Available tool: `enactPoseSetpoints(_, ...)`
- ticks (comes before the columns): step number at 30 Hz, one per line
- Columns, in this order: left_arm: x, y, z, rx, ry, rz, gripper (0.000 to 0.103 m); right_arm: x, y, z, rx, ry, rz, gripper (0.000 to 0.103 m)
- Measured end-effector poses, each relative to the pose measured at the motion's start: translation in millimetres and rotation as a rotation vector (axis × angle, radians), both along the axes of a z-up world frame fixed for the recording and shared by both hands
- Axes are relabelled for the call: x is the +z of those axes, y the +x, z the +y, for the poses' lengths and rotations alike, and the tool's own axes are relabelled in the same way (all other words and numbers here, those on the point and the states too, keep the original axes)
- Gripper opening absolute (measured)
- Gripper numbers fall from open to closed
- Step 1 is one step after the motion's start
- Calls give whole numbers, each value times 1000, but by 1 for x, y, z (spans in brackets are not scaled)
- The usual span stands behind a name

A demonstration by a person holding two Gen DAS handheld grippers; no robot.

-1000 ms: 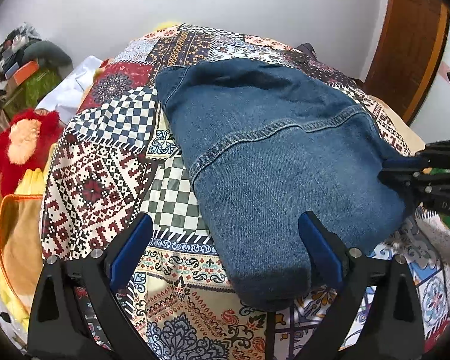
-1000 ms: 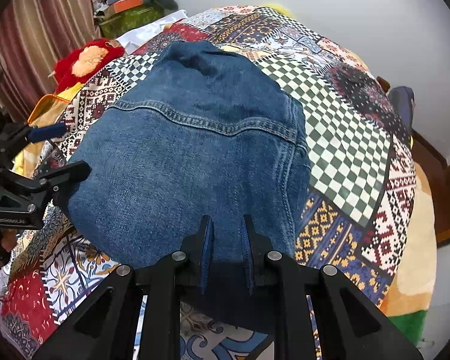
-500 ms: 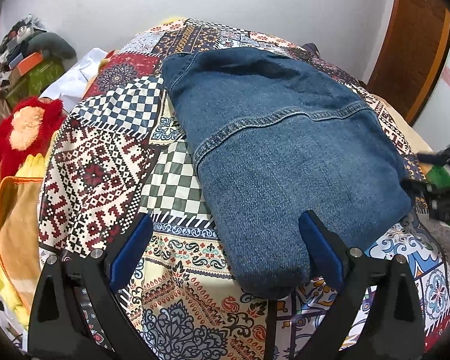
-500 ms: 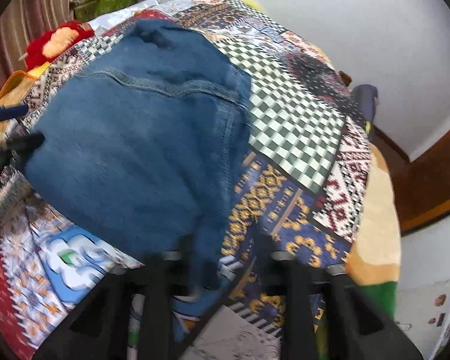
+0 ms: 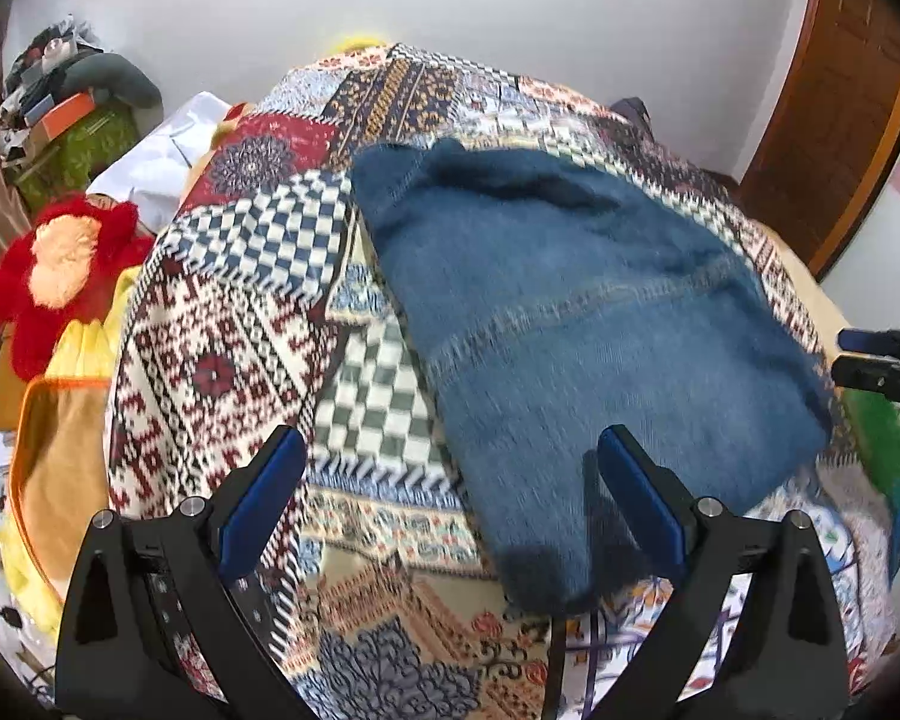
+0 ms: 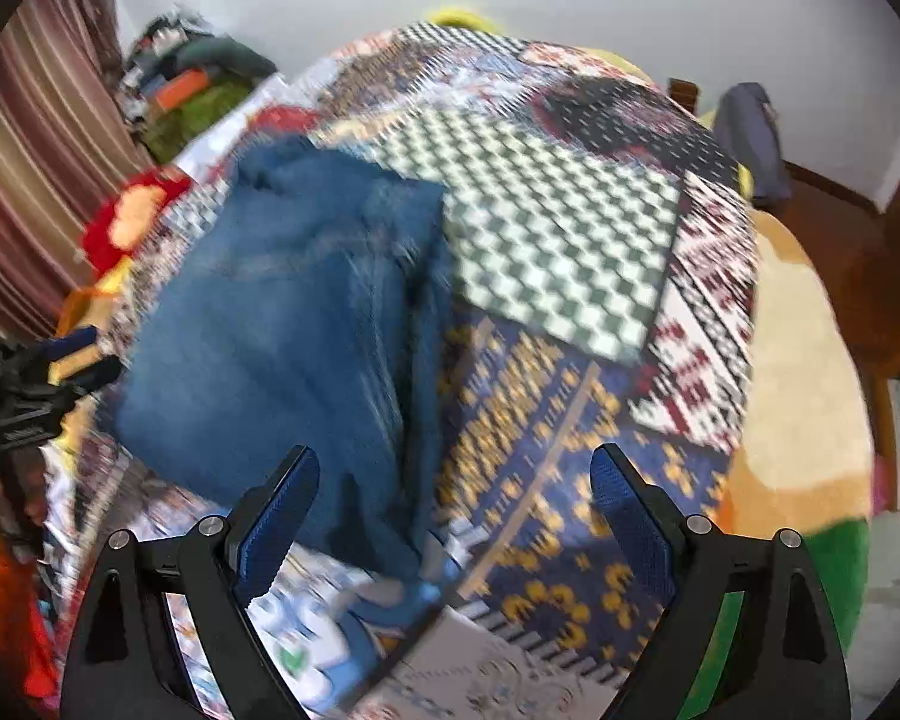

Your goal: Fold large clothes

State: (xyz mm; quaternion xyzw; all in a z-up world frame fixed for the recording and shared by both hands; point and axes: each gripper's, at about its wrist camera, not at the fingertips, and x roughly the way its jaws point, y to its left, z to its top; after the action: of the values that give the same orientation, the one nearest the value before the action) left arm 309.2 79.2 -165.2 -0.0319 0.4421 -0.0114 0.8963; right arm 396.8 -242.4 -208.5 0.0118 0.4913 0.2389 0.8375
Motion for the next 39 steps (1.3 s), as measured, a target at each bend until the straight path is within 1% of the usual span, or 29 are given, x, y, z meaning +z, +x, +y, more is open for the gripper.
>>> enactPoseSetpoints(4, 4, 23, 14, 1, -102, 26, 99, -1, 25, 12, 32, 87, 60, 91)
enactPoseSetpoints(6, -1, 37, 21, -8, -171, 55, 99, -7, 37, 20, 49, 98, 91, 91)
enactPoseSetpoints(8, -11, 49, 27, -5, -232, 100, 99, -19, 54, 28, 70, 101, 138, 91)
enactPoseSetpoints(11, -35, 67, 34, 0, -326, 185, 99, -39, 75, 37, 76, 97, 203, 91)
enactPoseSetpoints(14, -53, 78, 43, 7, -457, 222, 99, -52, 89, 44, 113, 152, 254, 91)
enactPoseSetpoints(16, -65, 85, 46, 13, -524, 242, 99, -57, 99, 50, 143, 196, 285, 91)
enactPoseSetpoints(18, -75, 91, 46, 9, -581, 265, 102, -61, 107, 55, 161, 217, 309, 91)
enactPoseSetpoints(20, -84, 97, 44, 2, -623, 283, 102, -71, 114, 66, 182, 227, 342, 91)
enactPoseSetpoints(22, -91, 101, 42, -5, -653, 294, 102, -79, 121, 74, 181, 252, 367, 96)
enactPoseSetpoints(23, -93, 103, 41, -9, -673, 297, 102, -81, 123, 78, 181, 262, 374, 98)
enactPoseSetpoints(26, -102, 108, 36, -14, -730, 311, 103, -84, 128, 85, 179, 295, 376, 98)
enactPoseSetpoints(29, -103, 113, 29, -14, -733, 303, 101, -86, 129, 86, 166, 310, 372, 97)
enactPoseSetpoints(31, -100, 115, 24, -9, -710, 296, 95, -84, 127, 86, 156, 312, 358, 92)
enactPoseSetpoints(32, -97, 115, 20, -8, -689, 290, 93, -82, 123, 80, 152, 313, 353, 87)
enactPoseSetpoints(33, -95, 114, 17, -9, -674, 283, 89, -79, 120, 78, 135, 321, 336, 78)
enactPoseSetpoints(34, -91, 112, 15, -13, -658, 275, 84, -76, 118, 70, 127, 331, 323, 74)
enactPoseSetpoints(35, -86, 109, 14, -18, -644, 262, 82, -71, 115, 67, 123, 339, 311, 64)
enactPoseSetpoints(36, -80, 106, 12, -24, -631, 245, 78, -64, 111, 64, 124, 349, 299, 49)
enactPoseSetpoints(37, -74, 102, 11, -33, -623, 232, 76, -58, 109, 62, 126, 375, 303, 43)
enactPoseSetpoints(38, -68, 95, 10, -41, -621, 221, 72, -54, 108, 61, 124, 383, 306, 39)
enactPoseSetpoints(39, -63, 93, 10, -45, -622, 213, 69, -48, 105, 63, 128, 375, 301, 37)
